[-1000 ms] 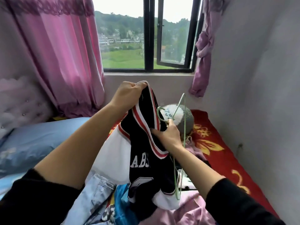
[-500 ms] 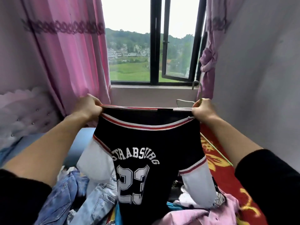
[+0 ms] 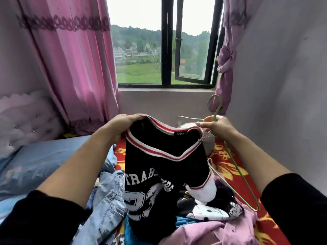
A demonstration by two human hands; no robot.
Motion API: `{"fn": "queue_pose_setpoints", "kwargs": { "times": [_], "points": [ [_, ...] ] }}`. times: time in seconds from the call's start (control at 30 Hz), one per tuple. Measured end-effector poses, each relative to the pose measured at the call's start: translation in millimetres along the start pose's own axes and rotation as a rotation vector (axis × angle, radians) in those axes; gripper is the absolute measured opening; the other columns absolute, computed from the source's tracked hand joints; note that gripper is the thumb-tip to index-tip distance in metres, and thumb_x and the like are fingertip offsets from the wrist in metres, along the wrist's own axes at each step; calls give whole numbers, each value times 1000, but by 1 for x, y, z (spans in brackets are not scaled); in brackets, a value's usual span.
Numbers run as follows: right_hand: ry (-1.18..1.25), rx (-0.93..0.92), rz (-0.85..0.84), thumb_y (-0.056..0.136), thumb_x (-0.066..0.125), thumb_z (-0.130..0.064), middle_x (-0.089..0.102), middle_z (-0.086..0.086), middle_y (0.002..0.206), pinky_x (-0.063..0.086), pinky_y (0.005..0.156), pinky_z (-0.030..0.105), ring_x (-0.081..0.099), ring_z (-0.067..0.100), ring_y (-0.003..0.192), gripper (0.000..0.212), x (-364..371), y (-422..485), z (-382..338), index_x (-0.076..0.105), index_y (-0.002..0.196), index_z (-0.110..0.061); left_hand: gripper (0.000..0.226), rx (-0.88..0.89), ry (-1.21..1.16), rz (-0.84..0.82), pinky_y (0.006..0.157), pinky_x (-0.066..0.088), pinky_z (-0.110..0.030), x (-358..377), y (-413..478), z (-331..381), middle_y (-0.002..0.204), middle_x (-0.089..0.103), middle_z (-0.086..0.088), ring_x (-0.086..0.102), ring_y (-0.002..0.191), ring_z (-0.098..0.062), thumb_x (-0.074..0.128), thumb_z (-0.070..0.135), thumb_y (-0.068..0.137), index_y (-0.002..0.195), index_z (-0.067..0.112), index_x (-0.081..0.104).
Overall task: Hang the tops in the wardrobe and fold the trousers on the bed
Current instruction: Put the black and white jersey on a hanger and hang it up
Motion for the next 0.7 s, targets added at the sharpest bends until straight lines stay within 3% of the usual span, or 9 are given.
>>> {"fn": "queue_pose_setpoints", "kwargs": {
  "times": [0.1, 0.2, 0.3, 0.37, 0.43, 0.57, 0.7],
  "points": [
    [178, -55, 39, 90, 65, -25, 52, 2, 61, 35, 41, 17, 44, 3, 42, 14, -2, -5, -1, 62, 93, -11, 12, 82, 139, 162, 40, 45, -15, 1, 10, 1, 51, 65, 3, 59, 41, -7, 69, 20, 85, 87, 9, 73],
    [375, -62, 52, 93, 60, -16, 39, -6, 48, 24, 32, 15, 31, 2, 34, 11, -9, -10, 13, 67, 85, -11, 12, 135, 257, 270, 56, 51, -22, -2, 19, -1, 60, 66, 2, 61, 55, -14, 69, 25, 82, 84, 14, 75],
    [662, 20, -79, 96, 49, -11, 26, -9, 43, 14, 32, 11, 20, 3, 33, 28, -5, -17, 39, 67, 74, -14, 16, 173, 341, 346, 68, 53, -29, -9, 22, -2, 66, 65, 2, 61, 67, -19, 67, 29, 80, 81, 16, 76],
    [749, 87, -150, 97, 42, -10, 23, -8, 43, 9, 33, 11, 18, 2, 33, 38, -1, -25, 56, 66, 68, -16, 20, 186, 373, 384, 74, 57, -35, -16, 23, -3, 67, 63, -1, 63, 69, -22, 67, 31, 80, 69, 16, 72],
    [734, 141, -190, 97, 42, -10, 22, -8, 43, 8, 35, 11, 18, 3, 33, 31, 3, -31, 73, 62, 74, -13, 26, 200, 405, 412, 75, 59, -43, -24, 24, -2, 68, 64, -5, 68, 73, -27, 68, 36, 77, 61, 15, 68],
    [535, 174, -224, 93, 48, -5, 23, -6, 44, 7, 38, 14, 17, 4, 36, 16, 12, -37, 93, 61, 83, -5, 31, 239, 460, 457, 71, 59, -44, -32, 22, 2, 68, 70, -9, 70, 74, -31, 67, 40, 76, 64, 11, 71],
    [419, 63, -192, 92, 57, -7, 29, -5, 44, 15, 37, 16, 22, 6, 37, 16, 27, -41, 69, 68, 81, -3, 20, 332, 590, 433, 75, 57, -39, -14, 13, 10, 79, 73, -12, 69, 78, -29, 67, 33, 83, 83, 15, 77]
  ]
}}
Point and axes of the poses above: each hand's wrist, its own y-axis towards the middle knuckle, its own x-axis out of the palm, z = x × y, the point moved 10 cm from there along y, towards the middle knuckle
